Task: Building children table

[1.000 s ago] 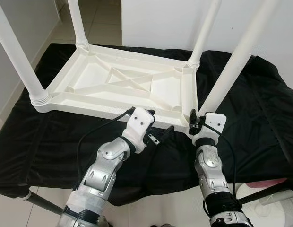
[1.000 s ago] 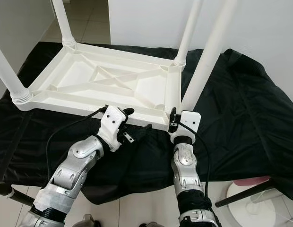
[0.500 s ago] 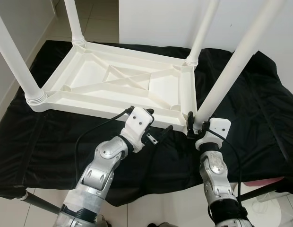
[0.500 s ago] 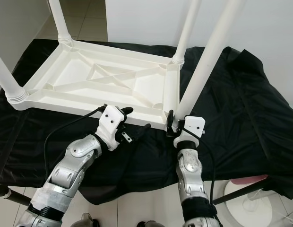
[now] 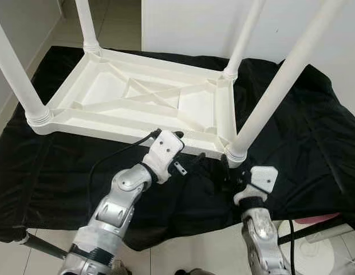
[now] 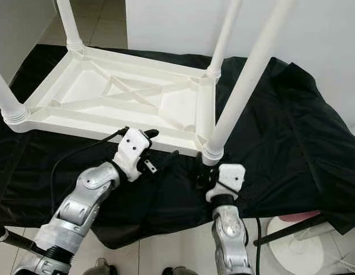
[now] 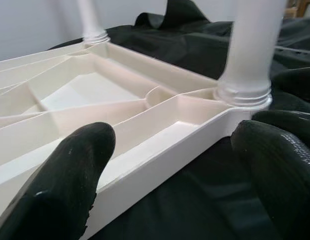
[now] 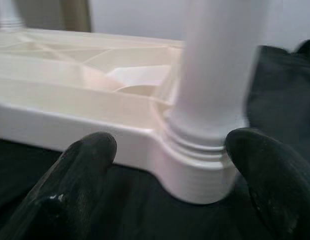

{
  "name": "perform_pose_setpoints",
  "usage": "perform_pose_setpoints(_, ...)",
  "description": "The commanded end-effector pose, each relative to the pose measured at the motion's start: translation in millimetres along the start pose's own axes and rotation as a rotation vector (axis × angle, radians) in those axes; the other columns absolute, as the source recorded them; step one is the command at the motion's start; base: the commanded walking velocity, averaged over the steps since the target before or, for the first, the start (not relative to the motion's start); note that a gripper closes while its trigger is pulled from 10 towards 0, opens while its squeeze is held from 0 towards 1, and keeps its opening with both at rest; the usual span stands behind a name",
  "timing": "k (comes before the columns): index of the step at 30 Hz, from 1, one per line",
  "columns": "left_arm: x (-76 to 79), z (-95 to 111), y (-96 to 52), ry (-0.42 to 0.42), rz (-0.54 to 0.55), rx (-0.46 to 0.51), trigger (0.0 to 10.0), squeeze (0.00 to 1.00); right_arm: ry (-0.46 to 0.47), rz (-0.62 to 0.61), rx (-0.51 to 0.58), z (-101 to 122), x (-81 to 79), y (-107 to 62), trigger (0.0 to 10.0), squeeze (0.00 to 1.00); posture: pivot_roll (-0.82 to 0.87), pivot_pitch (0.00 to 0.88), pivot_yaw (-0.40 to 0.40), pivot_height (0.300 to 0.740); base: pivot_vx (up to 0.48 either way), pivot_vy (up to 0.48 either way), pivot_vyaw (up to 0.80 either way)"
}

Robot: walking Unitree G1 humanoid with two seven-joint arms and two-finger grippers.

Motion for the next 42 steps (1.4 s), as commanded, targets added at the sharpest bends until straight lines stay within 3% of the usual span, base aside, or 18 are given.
perform_pose_setpoints(1, 3.6, -4.7, -1.5, -0.015, -0.036, -0.014, 10.0, 0.00, 0.015, 0.044, -0.012, -2.1, -3.4, -2.6, 10.0, 0.00, 0.04, 0.081, -0.106, 0.740, 0.000, 0.000, 0.00)
perform_pose_setpoints(4, 1.9, -8.0, -4.1, -0.027, -0.042, -0.027, 10.0, 0.00, 0.030, 0.102, -0.018, -2.9, -10.0, -4.2, 10.0, 0.00, 0.04, 0.081, -0.106, 0.740, 0.000, 0.000, 0.00)
perform_pose_setpoints(5, 2.9, -12.5, -9.2, -0.026, -0.066, -0.052, 10.0, 0.00, 0.036, 0.196, -0.024, -5.1, -20.8, -5.4, 10.0, 0.00, 0.04, 0.076, -0.100, 0.740, 0.000, 0.000, 0.00)
perform_pose_setpoints(7, 8.6, -22.7, -19.4, -0.007, -0.120, -0.099, 10.0, 0.00, 0.066, 0.268, -0.046, -9.1, -27.1, -2.0, 10.0, 0.00, 0.03, 0.072, -0.091, 0.740, 0.000, 0.000, 0.00)
perform_pose_setpoints(8, 8.7, -26.6, -22.6, 0.002, -0.128, -0.115, 10.0, 0.00, 0.068, 0.255, -0.043, -8.9, -23.5, 2.7, 4.6, 0.00, 0.04, 0.068, -0.089, 0.740, 0.000, 0.000, 0.00)
perform_pose_setpoints(11, 8.1, -28.5, -24.0, 0.006, -0.129, -0.122, 10.0, 0.00, 0.068, 0.236, -0.040, -8.0, -20.0, 5.6, 4.6, 0.00, 0.04, 0.068, -0.089, 0.740, 0.000, 0.000, 0.00)
perform_pose_setpoints(12, 1.6, -29.7, -25.8, 0.013, -0.117, -0.131, 10.0, 0.00, 0.074, 0.209, -0.029, -5.7, -14.0, 11.4, 0.0, 0.00, 0.04, 0.061, -0.085, 0.740, 0.000, 0.000, 0.00)
perform_pose_setpoints(15, -11.3, -29.9, -29.2, 0.044, -0.098, -0.146, 10.0, 0.00, 0.086, 0.166, -0.015, -1.6, -4.2, 20.4, 0.0, 0.00, 0.04, 0.061, -0.085, 0.740, 0.000, 0.000, 0.00)
perform_pose_setpoints(22, -29.8, -26.5, -32.7, 0.092, -0.077, -0.165, 10.0, 0.00, 0.127, 0.149, -0.001, 3.1, 0.7, 26.5, 0.0, 0.00, 0.04, 0.056, -0.080, 0.740, 0.000, 0.000, 0.00)
perform_pose_setpoints(26, -42.3, -26.3, -36.0, 0.125, -0.072, -0.188, 10.0, 0.00, 0.143, 0.078, -0.008, 0.1, 12.8, 27.5, 0.0, 0.00, 0.04, 0.056, -0.079, 0.740, 0.000, 0.000, 0.00)
perform_pose_setpoints(27, -48.7, -27.4, -37.2, 0.143, -0.065, -0.204, 10.0, 0.00, 0.158, 0.017, -0.015, -2.5, 22.5, 27.6, 3.1, 0.00, 0.04, 0.056, -0.076, 0.740, 0.000, 0.000, 0.00)
perform_pose_setpoints(29, -53.1, -28.2, -37.9, 0.155, -0.061, -0.214, 10.0, 0.00, 0.170, -0.024, -0.019, -4.2, 28.8, 27.7, 3.1, 0.00, 0.04, 0.056, -0.074, 0.740, 0.000, 0.000, 0.00)
perform_pose_setpoints(30, -59.1, -27.9, -38.3, 0.167, -0.054, -0.223, 10.0, 0.00, 0.173, -0.082, -0.028, -6.9, 39.5, 27.2, 4.9, 0.00, 0.04, 0.055, -0.071, 0.740, 0.000, 0.000, 0.00)
perform_pose_setpoints(31, -59.1, -27.9, -38.3, 0.167, -0.054, -0.223, 10.0, 0.00, 0.173, -0.082, -0.028, -6.9, 39.5, 27.2, 4.9, 0.00, 0.04, 0.055, -0.071, 0.740, 0.000, 0.000, 0.00)
perform_pose_setpoints(32, -65.3, -26.7, -38.2, 0.179, -0.048, -0.228, 10.0, 0.00, 0.175, -0.144, -0.037, -9.1, 51.4, 26.5, 10.0, 0.00, 0.04, 0.056, -0.067, 0.740, 0.000, 0.000, 0.00)
perform_pose_setpoints(33, -72.9, -25.1, -37.2, 0.192, -0.036, -0.233, 10.0, 0.00, 0.161, -0.200, -0.042, -10.6, 63.7, 25.4, 10.0, 0.00, 0.03, 0.056, -0.062, 0.740, 0.000, 0.000, 0.00)
perform_pose_setpoints(36, -84.5, -23.6, -35.6, 0.215, -0.017, -0.249, 10.0, 0.00, 0.156, -0.255, -0.049, -12.0, 76.1, 24.4, 10.0, 0.00, 0.03, 0.058, -0.058, 0.740, 0.000, 0.000, 0.00)
perform_pose_setpoints(42, -102.8, -19.7, -30.2, 0.253, 0.019, -0.266, 10.0, 0.00, 0.159, -0.242, -0.048, -11.4, 72.7, 25.9, 10.0, 0.00, 0.03, 0.062, -0.053, 0.740, 0.000, 0.000, 0.00)
Point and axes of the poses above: a point about 5 cm out from each wrist's last joint towards the gripper, its own y axis pointing out of the wrist towards the gripper, its own z axis along the axis of the wrist's last joint, x = y × z, the point moved 5 cm from there along y, pointing out of the wrist towards the gripper, and after that the axes turned 11 degrees about -y, right-handed, at the moved point
